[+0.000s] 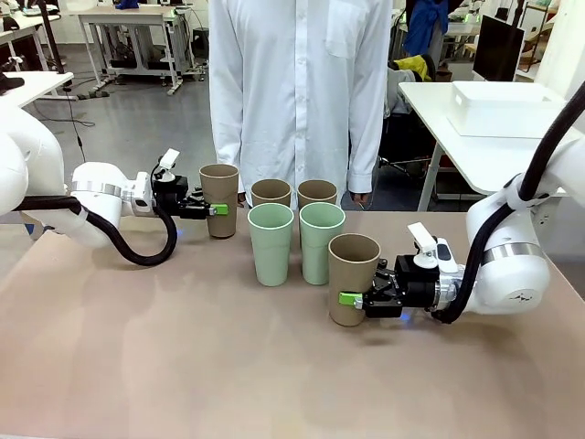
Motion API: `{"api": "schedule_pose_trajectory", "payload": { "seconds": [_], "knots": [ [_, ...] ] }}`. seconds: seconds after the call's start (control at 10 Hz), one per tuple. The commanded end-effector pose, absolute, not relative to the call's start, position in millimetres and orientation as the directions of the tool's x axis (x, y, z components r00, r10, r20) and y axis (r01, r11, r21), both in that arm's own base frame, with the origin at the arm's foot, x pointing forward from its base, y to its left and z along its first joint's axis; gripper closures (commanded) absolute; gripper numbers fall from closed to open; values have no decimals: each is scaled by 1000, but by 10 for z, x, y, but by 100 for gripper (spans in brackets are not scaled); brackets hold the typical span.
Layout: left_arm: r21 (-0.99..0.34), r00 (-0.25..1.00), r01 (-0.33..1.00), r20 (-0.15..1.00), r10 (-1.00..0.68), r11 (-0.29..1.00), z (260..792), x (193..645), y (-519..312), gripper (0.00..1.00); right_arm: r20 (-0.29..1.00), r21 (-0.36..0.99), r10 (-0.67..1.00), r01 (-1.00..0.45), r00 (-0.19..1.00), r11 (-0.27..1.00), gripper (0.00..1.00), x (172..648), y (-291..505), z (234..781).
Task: Stack the cups and store them in the basket.
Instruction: Pick up two Reusable plastic cups , one in each hand.
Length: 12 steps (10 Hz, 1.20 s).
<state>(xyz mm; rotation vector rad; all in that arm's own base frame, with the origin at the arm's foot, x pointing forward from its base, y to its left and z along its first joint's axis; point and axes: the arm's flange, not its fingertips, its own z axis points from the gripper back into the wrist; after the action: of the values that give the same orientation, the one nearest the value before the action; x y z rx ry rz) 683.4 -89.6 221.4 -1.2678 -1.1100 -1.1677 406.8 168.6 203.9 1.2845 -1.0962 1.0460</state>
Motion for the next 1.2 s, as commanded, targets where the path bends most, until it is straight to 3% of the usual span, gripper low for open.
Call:
{"api": "schedule_pose_trajectory", "payload": {
  "seconds": [0.0, 0.2, 0.3, 0.7, 1.1],
  "knots": [
    [-95, 95, 995, 995, -21, -26, 2223, 6846, -898, 59, 983, 184, -22, -982, 183, 33, 80, 4072, 1684, 2039],
    [-95, 95, 995, 995, -21, -26, 2223, 6846, -898, 59, 983, 184, -22, -982, 183, 33, 80, 4072, 1684, 2039],
    [-98, 97, 995, 995, -17, -32, 2215, 6836, -895, 15, 983, 184, -19, -983, 183, 24, 15, 4069, 1685, 2039],
    [-13, 15, 999, 999, 39, -35, 2773, 6235, -632, 15, 984, 171, -66, -979, 164, 111, 15, 3966, 1287, 2692],
    [67, -66, 997, 997, 40, -27, 3184, 5323, -371, 15, 976, 216, -34, -969, 213, 122, 15, 3588, 923, 3202]
  ]
}}
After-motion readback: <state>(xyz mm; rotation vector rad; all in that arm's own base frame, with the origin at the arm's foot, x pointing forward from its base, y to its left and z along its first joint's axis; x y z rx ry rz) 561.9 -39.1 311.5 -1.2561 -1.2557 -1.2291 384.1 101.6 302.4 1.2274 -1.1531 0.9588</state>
